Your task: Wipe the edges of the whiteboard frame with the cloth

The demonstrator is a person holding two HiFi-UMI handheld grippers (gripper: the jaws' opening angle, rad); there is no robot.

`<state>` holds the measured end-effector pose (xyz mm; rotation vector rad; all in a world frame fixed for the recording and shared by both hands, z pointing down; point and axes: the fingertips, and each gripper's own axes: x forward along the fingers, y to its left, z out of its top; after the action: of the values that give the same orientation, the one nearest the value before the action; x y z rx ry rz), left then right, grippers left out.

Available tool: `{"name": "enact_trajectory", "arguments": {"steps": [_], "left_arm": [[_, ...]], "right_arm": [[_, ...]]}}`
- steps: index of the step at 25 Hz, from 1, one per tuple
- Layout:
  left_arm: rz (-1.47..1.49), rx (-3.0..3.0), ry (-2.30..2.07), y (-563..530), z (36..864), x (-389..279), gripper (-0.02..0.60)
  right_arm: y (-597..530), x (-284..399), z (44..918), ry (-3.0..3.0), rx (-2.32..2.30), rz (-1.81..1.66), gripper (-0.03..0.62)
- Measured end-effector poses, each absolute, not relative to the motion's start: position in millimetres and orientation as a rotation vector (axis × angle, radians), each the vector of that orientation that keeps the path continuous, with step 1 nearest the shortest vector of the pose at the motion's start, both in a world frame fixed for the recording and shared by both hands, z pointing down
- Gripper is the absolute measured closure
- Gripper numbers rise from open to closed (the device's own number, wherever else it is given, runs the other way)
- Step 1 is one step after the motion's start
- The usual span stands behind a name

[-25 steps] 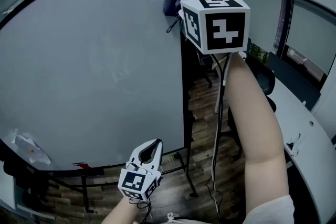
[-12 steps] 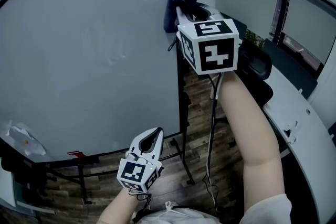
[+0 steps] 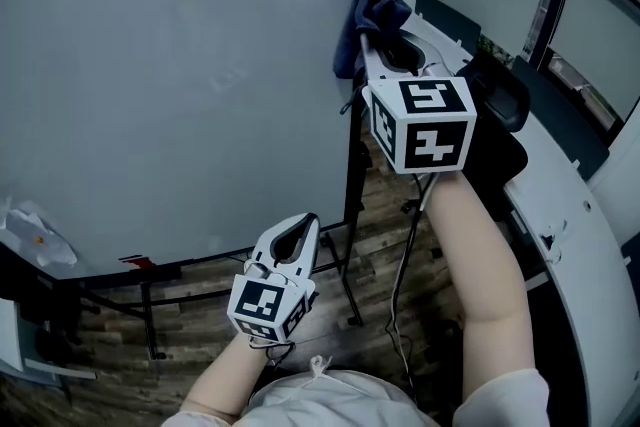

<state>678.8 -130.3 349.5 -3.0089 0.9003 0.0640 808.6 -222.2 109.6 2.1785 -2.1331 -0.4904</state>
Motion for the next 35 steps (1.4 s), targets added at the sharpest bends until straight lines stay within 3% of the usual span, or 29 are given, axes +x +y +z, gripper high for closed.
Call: {"name": "enact_trajectory", "arguments": {"steps": [35], "left_arm": [[-0.134, -3.222, 1.005, -130, 497, 659, 0.561]], "right_arm": [[-221, 818, 468, -2.009, 2.046, 0.226, 0.526]]}}
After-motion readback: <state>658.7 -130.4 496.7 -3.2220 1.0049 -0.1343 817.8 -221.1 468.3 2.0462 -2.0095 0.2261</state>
